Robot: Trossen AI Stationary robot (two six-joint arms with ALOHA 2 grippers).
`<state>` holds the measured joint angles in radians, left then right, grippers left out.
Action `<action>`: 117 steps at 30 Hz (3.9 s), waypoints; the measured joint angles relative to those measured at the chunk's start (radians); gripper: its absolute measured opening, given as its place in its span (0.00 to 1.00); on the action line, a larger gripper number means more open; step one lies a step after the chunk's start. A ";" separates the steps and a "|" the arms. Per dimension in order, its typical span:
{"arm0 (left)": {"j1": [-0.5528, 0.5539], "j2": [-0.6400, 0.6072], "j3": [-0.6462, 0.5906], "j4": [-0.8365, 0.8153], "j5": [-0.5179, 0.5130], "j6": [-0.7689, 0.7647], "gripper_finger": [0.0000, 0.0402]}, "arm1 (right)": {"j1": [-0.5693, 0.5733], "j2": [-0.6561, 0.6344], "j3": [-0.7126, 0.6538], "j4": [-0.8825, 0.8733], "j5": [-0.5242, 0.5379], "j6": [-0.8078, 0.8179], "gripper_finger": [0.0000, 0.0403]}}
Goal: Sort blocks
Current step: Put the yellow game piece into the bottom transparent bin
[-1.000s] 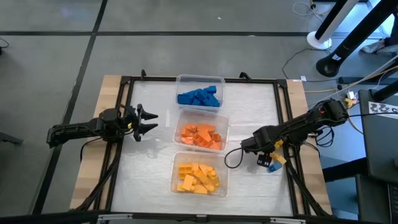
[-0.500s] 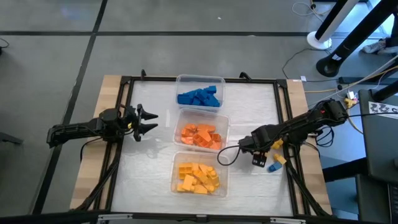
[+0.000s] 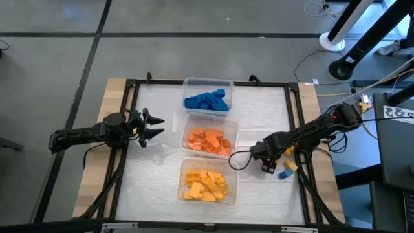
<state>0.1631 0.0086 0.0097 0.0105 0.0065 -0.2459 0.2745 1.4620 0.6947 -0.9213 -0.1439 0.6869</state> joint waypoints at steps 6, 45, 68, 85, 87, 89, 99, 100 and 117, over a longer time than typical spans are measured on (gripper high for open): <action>0.000 0.000 0.000 0.006 0.034 0.050 0.55 | 0.000 -0.003 -0.019 0.050 0.001 0.000 0.48; -0.060 0.025 -0.001 0.018 0.105 0.054 0.55 | 0.001 0.001 0.460 0.052 -0.199 -0.094 0.33; -0.060 0.025 -0.001 0.021 0.104 0.055 0.55 | 0.026 0.163 0.716 0.485 -0.082 -0.215 0.39; -0.060 0.025 -0.001 0.022 0.104 0.042 0.55 | 0.026 0.315 0.715 0.521 -0.182 -0.213 0.39; -0.060 0.025 -0.001 0.022 0.104 0.044 0.55 | 0.026 0.317 0.715 0.522 -0.160 -0.202 0.39; -0.060 0.025 -0.001 0.022 0.104 0.041 0.55 | 0.026 0.317 0.715 0.522 -0.124 -0.195 0.39; -0.060 0.025 -0.001 0.023 0.104 0.041 0.55 | 0.026 0.317 0.715 0.522 0.039 -0.195 0.39; -0.060 0.025 -0.001 0.023 0.104 0.044 0.55 | 0.026 0.317 0.715 0.522 0.039 -0.195 0.39; -0.060 0.025 -0.001 0.023 0.105 0.037 0.55 | 0.026 0.317 0.715 0.537 0.028 -0.177 0.40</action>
<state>0.1036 0.0338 0.0090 0.0334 0.1112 -0.2090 0.3008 1.7794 1.4101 -0.3846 -0.1162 0.5100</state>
